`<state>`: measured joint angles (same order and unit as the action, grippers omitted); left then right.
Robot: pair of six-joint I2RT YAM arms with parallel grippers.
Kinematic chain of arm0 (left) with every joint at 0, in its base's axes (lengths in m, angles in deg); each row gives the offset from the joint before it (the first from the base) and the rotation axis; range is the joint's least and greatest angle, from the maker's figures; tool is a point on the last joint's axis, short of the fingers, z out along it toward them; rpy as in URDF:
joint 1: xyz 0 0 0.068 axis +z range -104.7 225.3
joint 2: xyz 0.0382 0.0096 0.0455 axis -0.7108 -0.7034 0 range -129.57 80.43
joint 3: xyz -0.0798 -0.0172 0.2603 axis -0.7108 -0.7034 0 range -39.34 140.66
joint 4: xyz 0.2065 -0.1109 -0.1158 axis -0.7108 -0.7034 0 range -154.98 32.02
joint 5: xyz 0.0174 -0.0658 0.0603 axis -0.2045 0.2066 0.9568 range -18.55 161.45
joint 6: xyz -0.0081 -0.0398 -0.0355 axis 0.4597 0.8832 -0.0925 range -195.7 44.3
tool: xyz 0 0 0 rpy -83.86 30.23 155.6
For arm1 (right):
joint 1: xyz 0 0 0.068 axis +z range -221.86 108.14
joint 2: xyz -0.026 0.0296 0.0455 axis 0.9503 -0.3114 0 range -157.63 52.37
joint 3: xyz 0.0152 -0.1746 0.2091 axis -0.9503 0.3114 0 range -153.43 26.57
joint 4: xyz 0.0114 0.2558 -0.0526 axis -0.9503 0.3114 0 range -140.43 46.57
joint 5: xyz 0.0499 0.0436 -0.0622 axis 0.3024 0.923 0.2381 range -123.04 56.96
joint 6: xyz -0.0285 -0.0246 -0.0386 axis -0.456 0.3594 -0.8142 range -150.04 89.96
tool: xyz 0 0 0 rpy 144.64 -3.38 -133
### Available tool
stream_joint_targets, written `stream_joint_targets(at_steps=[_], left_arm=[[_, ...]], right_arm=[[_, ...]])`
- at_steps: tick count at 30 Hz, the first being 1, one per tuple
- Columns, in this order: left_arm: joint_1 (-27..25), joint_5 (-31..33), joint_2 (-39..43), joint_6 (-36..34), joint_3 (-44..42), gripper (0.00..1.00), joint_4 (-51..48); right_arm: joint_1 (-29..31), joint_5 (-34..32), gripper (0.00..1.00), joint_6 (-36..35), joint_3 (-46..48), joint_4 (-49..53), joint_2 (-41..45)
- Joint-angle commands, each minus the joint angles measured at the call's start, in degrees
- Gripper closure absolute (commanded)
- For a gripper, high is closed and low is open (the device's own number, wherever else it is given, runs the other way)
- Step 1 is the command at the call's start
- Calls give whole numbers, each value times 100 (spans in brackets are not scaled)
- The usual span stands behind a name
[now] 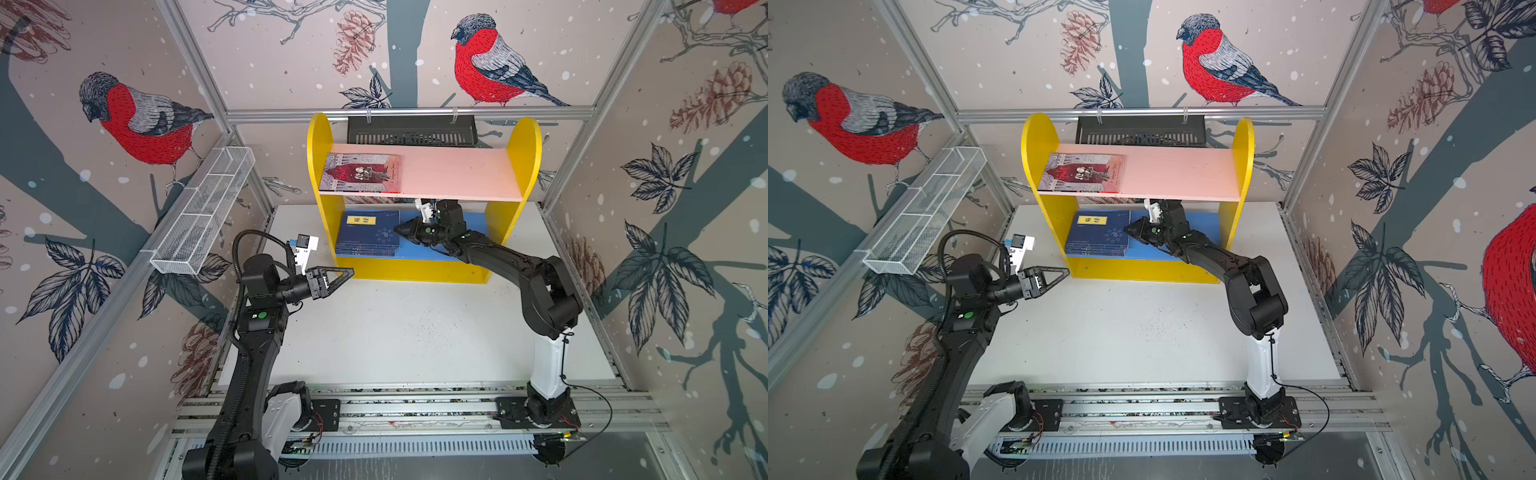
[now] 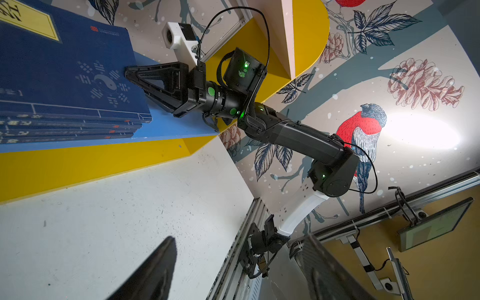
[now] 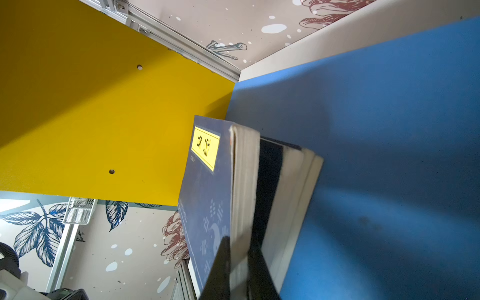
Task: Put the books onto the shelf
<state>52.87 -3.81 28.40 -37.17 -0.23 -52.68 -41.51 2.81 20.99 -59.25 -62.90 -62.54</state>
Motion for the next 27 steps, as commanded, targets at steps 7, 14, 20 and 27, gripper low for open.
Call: stream_joint_targets(at_steps=[7,14,20,27], left_arm=[[23,-147,36,-89,-16,23,17],[35,-169,44,-91,-32,23,21],[42,-184,44,-102,-35,23,16],[67,-199,61,-114,-44,23,2]], right_arm=[[41,12,87,83,-110,-168,-85],[68,-6,87,68,-172,-120,-121],[85,-11,86,57,-181,-103,-129],[103,-7,86,37,-198,-72,-130]])
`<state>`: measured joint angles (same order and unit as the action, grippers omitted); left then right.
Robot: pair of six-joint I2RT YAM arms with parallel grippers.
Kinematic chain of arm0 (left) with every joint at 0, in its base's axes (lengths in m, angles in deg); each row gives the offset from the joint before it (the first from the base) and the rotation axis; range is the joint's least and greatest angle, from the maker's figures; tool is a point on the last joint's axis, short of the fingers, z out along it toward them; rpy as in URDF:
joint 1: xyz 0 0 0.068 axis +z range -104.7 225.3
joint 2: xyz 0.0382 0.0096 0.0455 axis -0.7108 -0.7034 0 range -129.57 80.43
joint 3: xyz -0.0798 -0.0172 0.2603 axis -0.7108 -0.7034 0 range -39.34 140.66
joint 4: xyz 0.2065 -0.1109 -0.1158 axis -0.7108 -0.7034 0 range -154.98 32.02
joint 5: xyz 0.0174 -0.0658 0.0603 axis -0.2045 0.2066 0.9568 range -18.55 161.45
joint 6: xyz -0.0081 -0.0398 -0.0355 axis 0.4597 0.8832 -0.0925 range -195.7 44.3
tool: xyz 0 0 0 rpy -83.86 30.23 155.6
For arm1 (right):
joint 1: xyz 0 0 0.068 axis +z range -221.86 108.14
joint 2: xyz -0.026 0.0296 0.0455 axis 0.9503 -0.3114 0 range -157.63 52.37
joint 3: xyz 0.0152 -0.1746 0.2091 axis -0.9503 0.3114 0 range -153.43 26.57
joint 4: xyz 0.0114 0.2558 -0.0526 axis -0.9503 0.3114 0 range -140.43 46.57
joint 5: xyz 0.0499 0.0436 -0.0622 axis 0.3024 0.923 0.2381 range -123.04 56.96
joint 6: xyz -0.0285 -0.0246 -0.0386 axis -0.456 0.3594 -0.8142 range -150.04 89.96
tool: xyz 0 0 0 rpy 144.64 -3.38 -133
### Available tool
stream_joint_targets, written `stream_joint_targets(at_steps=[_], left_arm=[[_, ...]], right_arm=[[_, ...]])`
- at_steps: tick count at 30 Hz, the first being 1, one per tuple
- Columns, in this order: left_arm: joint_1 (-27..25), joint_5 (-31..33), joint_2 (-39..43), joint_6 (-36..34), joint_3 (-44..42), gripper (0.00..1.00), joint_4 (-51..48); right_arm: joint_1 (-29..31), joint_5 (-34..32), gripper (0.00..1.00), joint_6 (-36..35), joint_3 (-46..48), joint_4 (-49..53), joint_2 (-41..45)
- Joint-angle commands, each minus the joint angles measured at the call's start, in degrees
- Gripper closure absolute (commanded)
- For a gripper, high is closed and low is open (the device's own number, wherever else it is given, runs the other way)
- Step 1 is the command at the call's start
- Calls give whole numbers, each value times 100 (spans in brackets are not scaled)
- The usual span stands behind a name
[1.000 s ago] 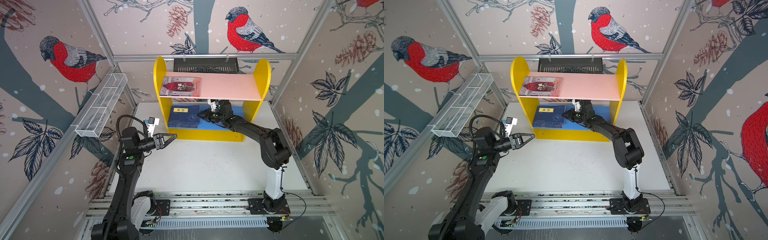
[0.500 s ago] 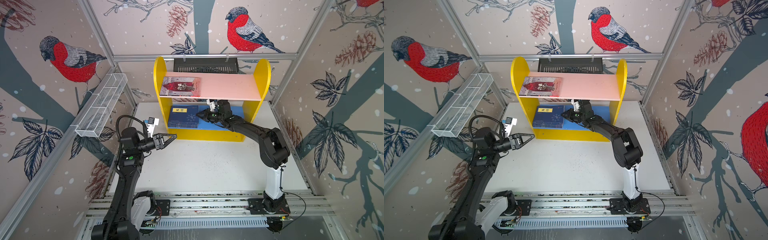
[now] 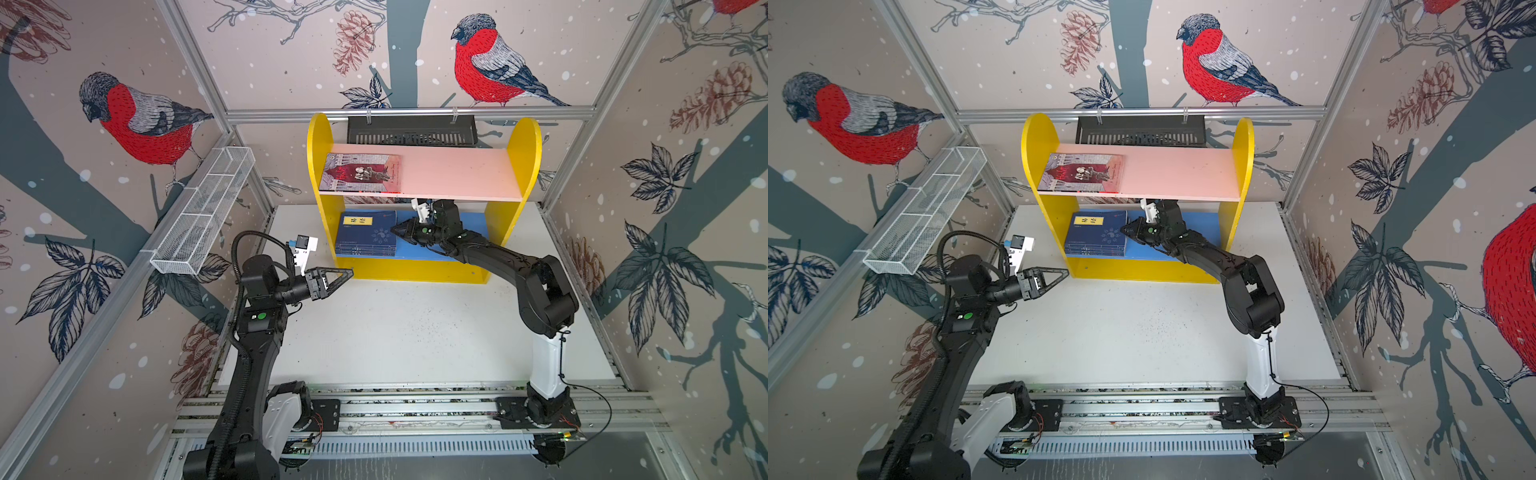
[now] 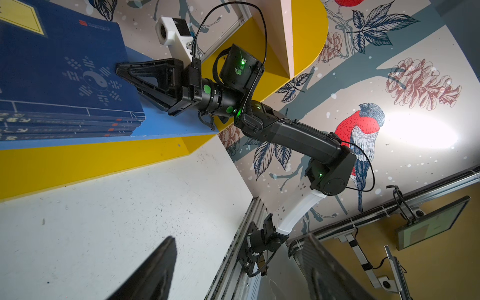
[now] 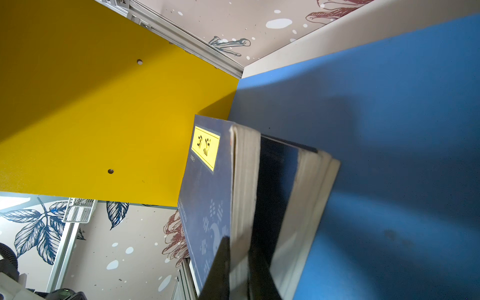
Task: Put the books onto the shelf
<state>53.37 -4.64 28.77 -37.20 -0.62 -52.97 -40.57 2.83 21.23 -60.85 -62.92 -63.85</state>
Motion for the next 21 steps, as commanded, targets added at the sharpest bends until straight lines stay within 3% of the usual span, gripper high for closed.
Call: stream_joint_targets(at_steps=[1,11,21], left_arm=[[19,-116,24,-113,-5,23,26],[45,-139,33,-102,19,23,26],[71,-166,42,-99,34,23,-1]], right_arm=[[9,-7,86,15,-31,-67,-1],[9,-60,83,36,23,-95,38],[9,-156,62,38,97,-93,129]])
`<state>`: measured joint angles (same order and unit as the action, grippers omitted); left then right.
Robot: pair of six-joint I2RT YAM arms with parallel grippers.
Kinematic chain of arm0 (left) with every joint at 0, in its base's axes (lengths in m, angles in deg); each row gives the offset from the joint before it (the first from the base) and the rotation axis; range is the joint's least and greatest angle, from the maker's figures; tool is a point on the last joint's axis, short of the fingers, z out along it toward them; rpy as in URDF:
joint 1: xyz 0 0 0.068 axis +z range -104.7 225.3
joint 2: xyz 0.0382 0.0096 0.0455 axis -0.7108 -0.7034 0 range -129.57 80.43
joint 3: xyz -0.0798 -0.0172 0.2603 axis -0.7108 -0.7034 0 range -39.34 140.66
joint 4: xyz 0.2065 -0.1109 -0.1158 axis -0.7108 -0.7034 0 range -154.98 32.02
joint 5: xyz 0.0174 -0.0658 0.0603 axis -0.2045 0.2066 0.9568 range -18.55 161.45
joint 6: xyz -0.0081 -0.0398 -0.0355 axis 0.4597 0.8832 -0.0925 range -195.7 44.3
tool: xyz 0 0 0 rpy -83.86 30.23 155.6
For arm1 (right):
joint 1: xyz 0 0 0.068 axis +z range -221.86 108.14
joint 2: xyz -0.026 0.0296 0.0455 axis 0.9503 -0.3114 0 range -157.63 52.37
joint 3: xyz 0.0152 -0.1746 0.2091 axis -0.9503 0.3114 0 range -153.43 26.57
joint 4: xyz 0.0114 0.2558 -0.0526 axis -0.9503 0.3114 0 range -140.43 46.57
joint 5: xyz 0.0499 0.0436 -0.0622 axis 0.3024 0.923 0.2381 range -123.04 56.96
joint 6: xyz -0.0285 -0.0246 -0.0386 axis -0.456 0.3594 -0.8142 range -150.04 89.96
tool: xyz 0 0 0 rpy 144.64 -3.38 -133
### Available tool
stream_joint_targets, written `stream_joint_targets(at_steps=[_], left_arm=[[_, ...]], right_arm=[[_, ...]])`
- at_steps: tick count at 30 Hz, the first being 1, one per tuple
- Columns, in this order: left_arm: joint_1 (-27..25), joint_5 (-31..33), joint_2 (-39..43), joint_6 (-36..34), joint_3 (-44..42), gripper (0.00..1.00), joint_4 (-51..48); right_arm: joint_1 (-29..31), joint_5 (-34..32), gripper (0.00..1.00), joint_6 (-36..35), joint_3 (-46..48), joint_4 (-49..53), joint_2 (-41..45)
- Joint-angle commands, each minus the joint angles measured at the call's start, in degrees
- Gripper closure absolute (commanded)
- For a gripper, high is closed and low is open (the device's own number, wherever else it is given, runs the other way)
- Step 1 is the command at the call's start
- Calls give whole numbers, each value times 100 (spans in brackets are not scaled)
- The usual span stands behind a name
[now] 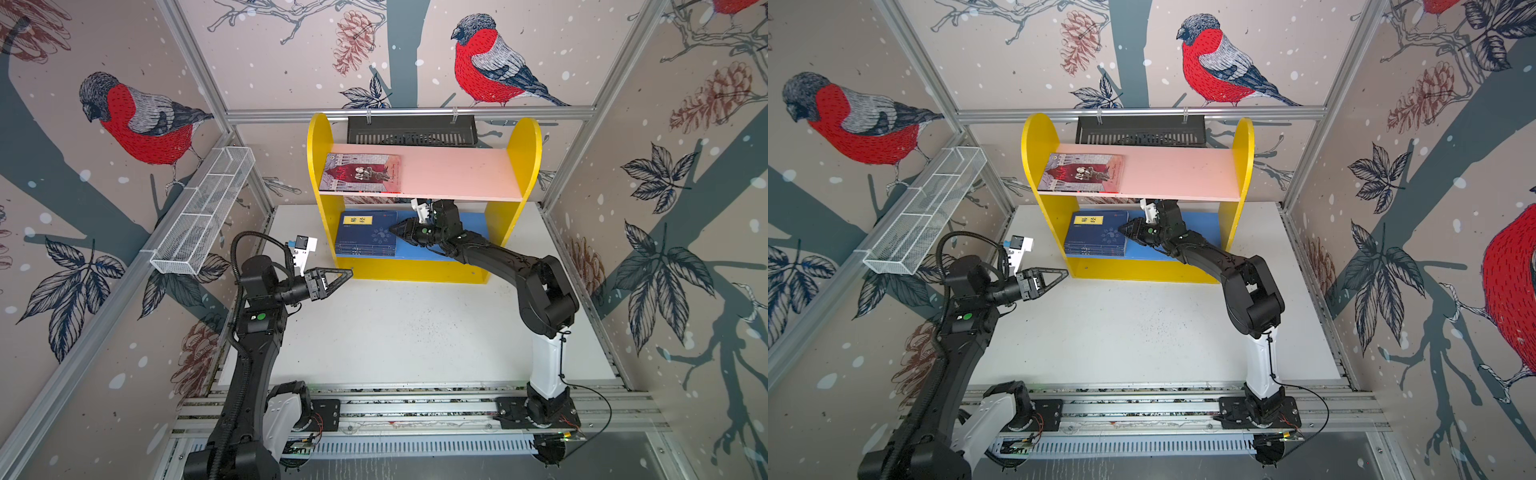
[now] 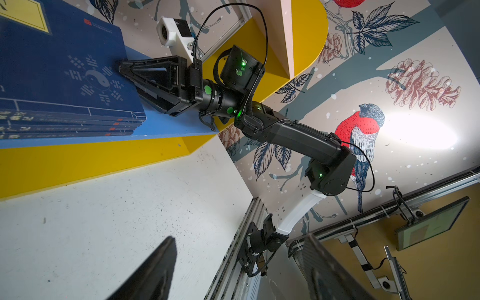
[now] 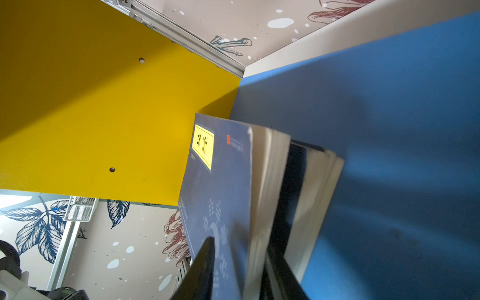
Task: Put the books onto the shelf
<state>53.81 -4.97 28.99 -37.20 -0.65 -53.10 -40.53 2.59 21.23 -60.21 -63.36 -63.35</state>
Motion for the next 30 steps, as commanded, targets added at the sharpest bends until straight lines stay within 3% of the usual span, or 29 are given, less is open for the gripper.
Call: stream_joint_targets(at_steps=[1,12,18,24,30], left_arm=[[28,-136,19,-91,37,23,4],[118,43,59,-355,70,22,-139],[190,530,25,-1242,257,16,-938],[356,902,11,-1455,244,10,-1103],[496,1744,1,-1955,366,9,-1628]], right_arm=[[5,-152,60,26,46,-52,108],[-4,-461,53,3,616,-239,675],[-31,-661,50,-91,1071,-293,1137],[-22,-799,48,-152,1561,-348,1539],[106,-960,47,-139,2315,-589,2028]])
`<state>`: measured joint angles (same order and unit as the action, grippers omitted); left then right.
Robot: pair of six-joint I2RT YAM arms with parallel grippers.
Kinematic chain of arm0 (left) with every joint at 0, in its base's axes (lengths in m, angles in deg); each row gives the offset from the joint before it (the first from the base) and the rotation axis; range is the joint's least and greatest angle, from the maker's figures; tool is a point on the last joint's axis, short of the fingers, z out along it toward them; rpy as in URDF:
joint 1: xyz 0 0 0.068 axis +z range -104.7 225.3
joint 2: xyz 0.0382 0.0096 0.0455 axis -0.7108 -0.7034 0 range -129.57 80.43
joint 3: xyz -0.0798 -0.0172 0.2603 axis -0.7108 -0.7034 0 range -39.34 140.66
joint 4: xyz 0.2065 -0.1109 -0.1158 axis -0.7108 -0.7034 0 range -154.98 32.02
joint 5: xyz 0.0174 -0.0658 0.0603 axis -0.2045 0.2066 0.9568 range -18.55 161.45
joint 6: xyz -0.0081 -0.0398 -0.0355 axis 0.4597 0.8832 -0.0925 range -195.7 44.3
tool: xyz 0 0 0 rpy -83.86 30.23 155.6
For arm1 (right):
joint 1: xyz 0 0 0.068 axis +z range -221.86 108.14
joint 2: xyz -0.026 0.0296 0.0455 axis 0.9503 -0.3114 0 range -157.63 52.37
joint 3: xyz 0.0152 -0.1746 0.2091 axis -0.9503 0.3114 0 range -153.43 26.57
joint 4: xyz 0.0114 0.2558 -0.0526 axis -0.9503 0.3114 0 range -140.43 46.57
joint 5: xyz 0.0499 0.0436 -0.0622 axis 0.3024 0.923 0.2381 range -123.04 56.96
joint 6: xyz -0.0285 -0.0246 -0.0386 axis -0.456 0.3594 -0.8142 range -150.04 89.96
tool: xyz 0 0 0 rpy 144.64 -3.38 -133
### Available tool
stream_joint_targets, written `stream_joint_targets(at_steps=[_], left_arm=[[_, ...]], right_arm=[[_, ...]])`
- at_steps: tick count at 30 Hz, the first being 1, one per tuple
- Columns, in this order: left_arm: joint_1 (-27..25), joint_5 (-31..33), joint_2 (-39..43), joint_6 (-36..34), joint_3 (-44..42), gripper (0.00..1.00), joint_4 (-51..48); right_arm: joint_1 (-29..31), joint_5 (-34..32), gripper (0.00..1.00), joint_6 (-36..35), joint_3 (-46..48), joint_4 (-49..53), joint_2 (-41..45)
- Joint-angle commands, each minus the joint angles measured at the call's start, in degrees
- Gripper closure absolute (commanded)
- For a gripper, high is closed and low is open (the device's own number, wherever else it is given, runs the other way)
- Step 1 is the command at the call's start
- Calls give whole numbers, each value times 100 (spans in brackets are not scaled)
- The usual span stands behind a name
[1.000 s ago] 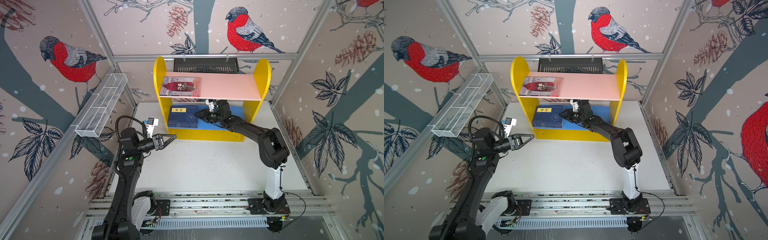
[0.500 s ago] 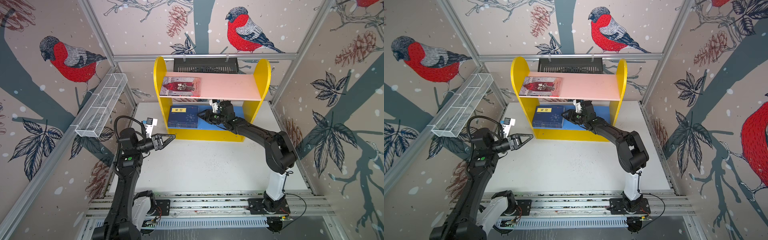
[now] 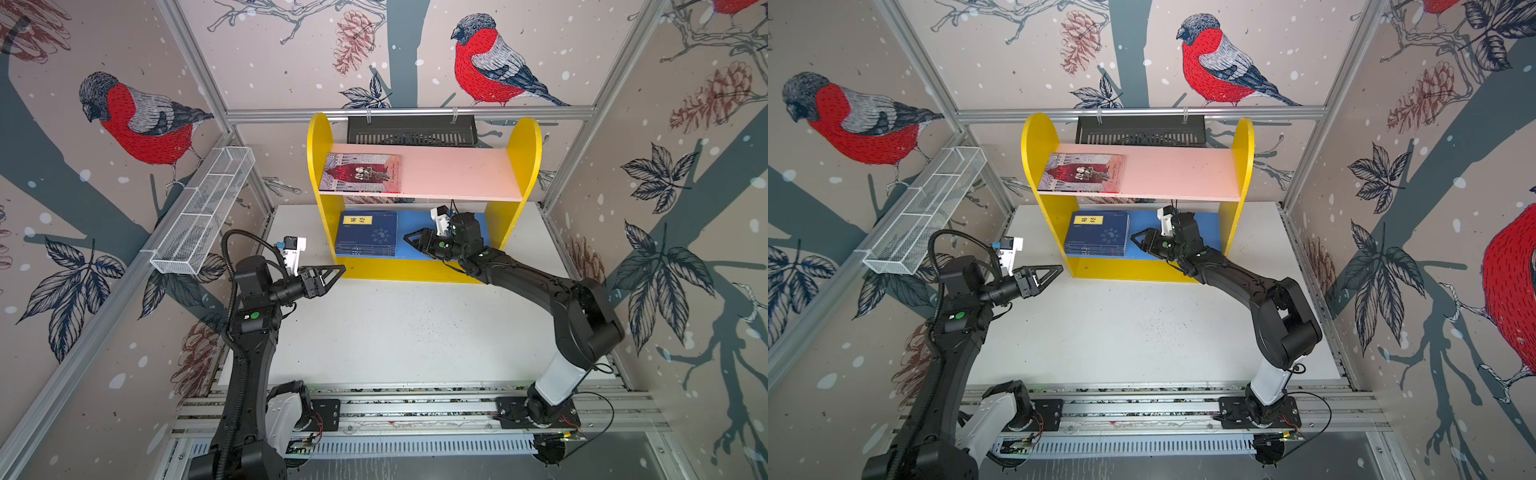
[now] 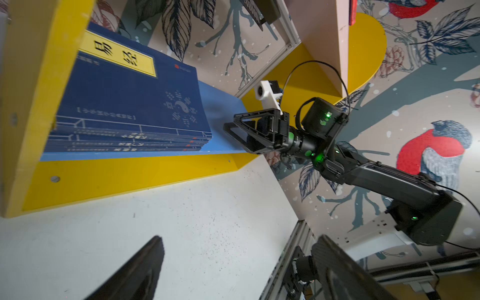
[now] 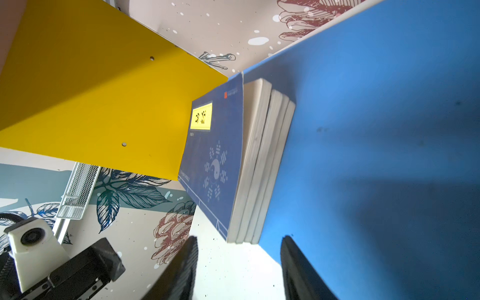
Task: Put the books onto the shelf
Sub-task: 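Release the paperback and pull the right gripper back from the shelf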
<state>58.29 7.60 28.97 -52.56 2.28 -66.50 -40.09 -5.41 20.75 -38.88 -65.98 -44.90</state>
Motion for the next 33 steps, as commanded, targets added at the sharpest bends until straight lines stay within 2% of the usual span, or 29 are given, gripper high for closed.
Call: stream_joint_targets(at_steps=[1,4,8,12,15,18,22,27,30,33], left_arm=[[79,611,17,-474,74,8,-319],[142,1081,13,-669,99,8,-474],[151,1895,0,-996,109,5,-636],[151,2808,86,-1080,-52,4,-445],[155,3481,205,-1055,-217,4,-170],[160,4021,365,-996,-478,4,207],[177,4068,554,-1075,-912,3,781],[177,4175,435,-1194,-1200,3,1326],[177,4282,304,-1375,-1328,3,1623],[186,4564,127,-1440,-1544,3,2049]], right_arm=[[108,-219,46,-133,281,-318,290],[285,-353,45,-320,477,-183,575],[654,-625,43,-942,532,354,841],[978,-1249,38,-1506,711,767,1183],[1079,-1684,35,-1646,1096,680,1554],[1130,-2258,26,-1753,1597,408,1970],[1309,-3134,9,-2235,2276,-43,2523],[1359,-3938,6,-2831,2765,-172,3094],[1357,-4278,6,-3321,3278,-587,3493],[1215,-4550,0,-3560,3798,-874,3939]])
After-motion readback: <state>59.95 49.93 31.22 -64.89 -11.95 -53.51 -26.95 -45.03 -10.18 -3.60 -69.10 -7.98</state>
